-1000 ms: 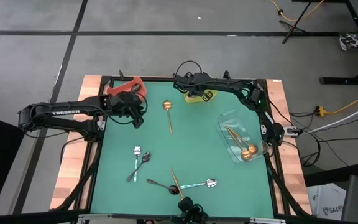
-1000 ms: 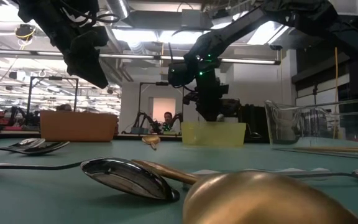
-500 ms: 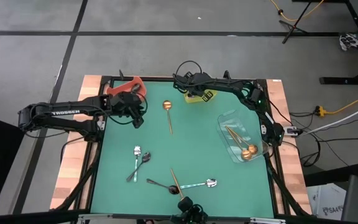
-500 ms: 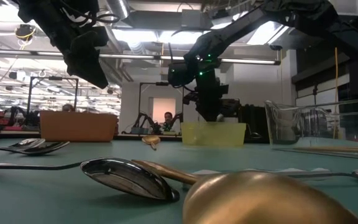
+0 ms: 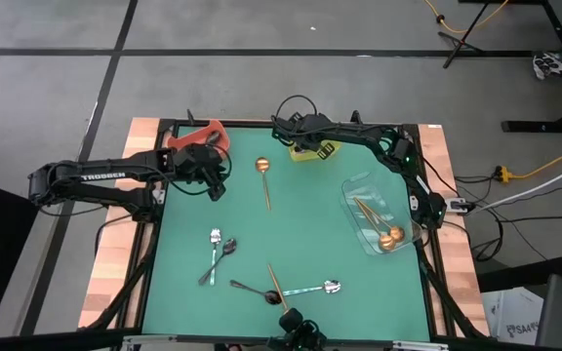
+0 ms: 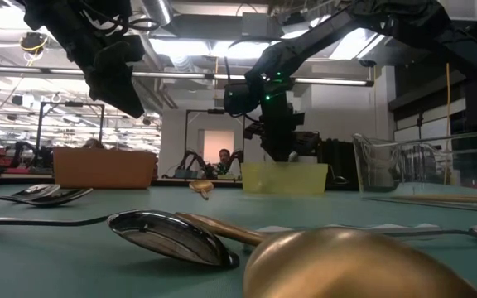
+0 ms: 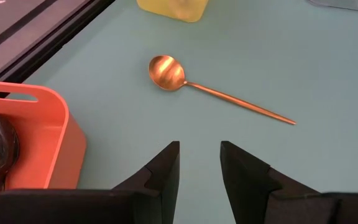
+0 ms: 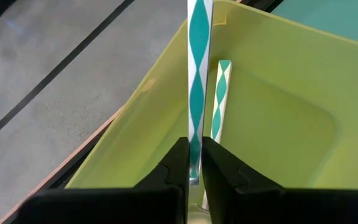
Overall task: Sort silverware by color (type)
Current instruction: Put the center white and green spoon into the yellow bin, then put the top gold spoon into the transparent bin
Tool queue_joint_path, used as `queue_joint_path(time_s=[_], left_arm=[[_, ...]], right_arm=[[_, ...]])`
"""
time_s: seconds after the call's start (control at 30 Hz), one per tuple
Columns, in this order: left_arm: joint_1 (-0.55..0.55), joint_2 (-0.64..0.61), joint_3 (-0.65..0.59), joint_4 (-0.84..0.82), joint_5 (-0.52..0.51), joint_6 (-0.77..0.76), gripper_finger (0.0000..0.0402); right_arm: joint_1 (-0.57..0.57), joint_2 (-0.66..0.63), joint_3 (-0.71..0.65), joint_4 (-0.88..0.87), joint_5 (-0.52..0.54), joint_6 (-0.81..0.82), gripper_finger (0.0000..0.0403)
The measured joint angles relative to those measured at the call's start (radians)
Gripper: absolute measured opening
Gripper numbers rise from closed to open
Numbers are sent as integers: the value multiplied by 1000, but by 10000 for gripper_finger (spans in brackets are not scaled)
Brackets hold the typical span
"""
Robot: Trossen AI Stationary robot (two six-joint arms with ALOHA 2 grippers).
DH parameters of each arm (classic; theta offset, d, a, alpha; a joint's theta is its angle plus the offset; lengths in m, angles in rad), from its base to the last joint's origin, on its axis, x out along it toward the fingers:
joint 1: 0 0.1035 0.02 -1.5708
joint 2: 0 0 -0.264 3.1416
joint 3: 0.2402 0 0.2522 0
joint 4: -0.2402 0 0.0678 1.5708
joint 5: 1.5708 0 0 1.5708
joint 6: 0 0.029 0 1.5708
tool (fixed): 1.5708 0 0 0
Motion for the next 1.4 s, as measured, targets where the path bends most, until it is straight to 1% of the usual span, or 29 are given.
queue_joint_path(time_s=[0.23, 0.37, 0.67, 0.77, 0.93, 1.4], left_arm=[[0, 0, 0, 0, 0, 0, 110], [0, 0, 0, 0, 0, 0, 110], [0, 0, 0, 0, 0, 0, 110], [0, 0, 0, 0, 0, 0, 110], [0, 0, 0, 0, 0, 0, 110], [0, 0, 0, 0, 0, 0, 110]], right_arm=[[2, 0, 0, -8, -23, -2, 69], [2, 0, 0, -7, -26, -1, 80], [2, 0, 0, -8, -25, -7, 80], [2, 0, 0, -8, -2, -42, 80], [2, 0, 0, -8, 1, -105, 79], [3, 0, 0, -8, 1, -109, 79]])
